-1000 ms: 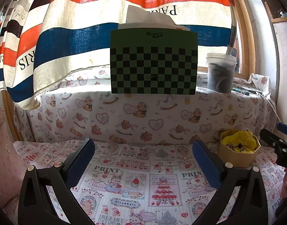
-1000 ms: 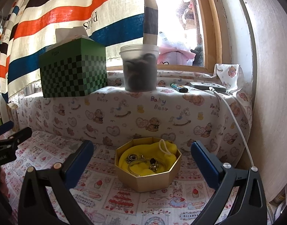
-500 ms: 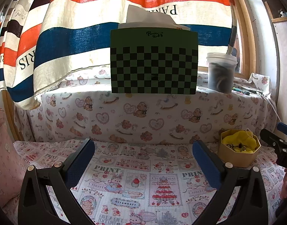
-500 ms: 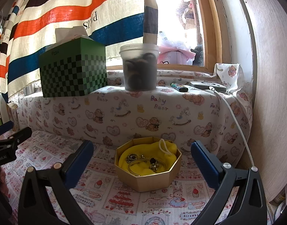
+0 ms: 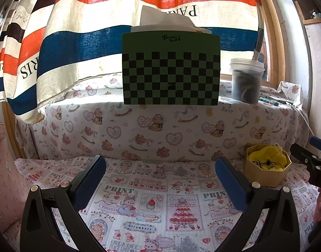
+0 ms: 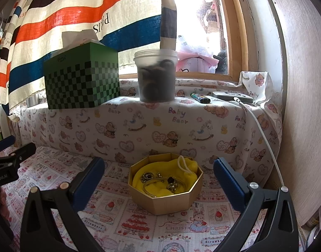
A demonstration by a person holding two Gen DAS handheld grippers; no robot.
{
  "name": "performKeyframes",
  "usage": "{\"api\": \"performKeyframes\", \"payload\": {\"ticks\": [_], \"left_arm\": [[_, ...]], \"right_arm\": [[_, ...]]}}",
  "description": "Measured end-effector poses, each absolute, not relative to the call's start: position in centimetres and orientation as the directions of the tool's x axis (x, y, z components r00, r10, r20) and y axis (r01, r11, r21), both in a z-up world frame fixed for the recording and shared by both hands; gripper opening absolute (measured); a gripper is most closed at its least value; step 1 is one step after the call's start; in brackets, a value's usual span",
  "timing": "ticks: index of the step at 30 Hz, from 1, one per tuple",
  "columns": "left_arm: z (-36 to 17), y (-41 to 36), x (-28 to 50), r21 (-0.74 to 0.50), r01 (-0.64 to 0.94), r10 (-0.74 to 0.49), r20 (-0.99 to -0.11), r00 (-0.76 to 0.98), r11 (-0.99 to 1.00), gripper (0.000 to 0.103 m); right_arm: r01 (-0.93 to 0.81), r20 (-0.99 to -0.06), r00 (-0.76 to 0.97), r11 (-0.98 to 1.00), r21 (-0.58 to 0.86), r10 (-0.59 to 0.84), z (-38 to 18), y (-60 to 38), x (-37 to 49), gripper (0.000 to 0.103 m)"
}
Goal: Organize jewelry
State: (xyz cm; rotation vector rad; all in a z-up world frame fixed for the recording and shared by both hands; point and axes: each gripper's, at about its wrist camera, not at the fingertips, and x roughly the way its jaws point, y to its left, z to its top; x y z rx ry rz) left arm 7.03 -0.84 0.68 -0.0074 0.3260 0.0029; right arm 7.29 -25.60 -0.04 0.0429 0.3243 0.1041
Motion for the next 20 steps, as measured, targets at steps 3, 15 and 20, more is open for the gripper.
{"api": "performKeyframes", "payload": {"ticks": [3,15,20], "left_arm": [[0.70,-0.89,6.98,-0.005,-0.001,-0.001,-0.318,0.948,1.000,0.103],[0.88,-0.95,6.92,-0.003,0.003,-0.004,-0.318,0.948,1.000,0.103],[0.87,-0.95,6.94,-0.002,0.005,-0.005,-0.319,0.948,1.000,0.103]], "right_arm": [[-0.095,-0.316,0.943,0.994,0.059,0.109,-0.04,-25.60,7.29,0.103],[-0.096,-0.315,0.943,0.994,0.058,0.109,-0.05,-25.62,7.31,0.103],[-0.096,-0.315,0.943,0.994,0.058,0.109,-0.04,-25.62,7.29,0.103]]}}
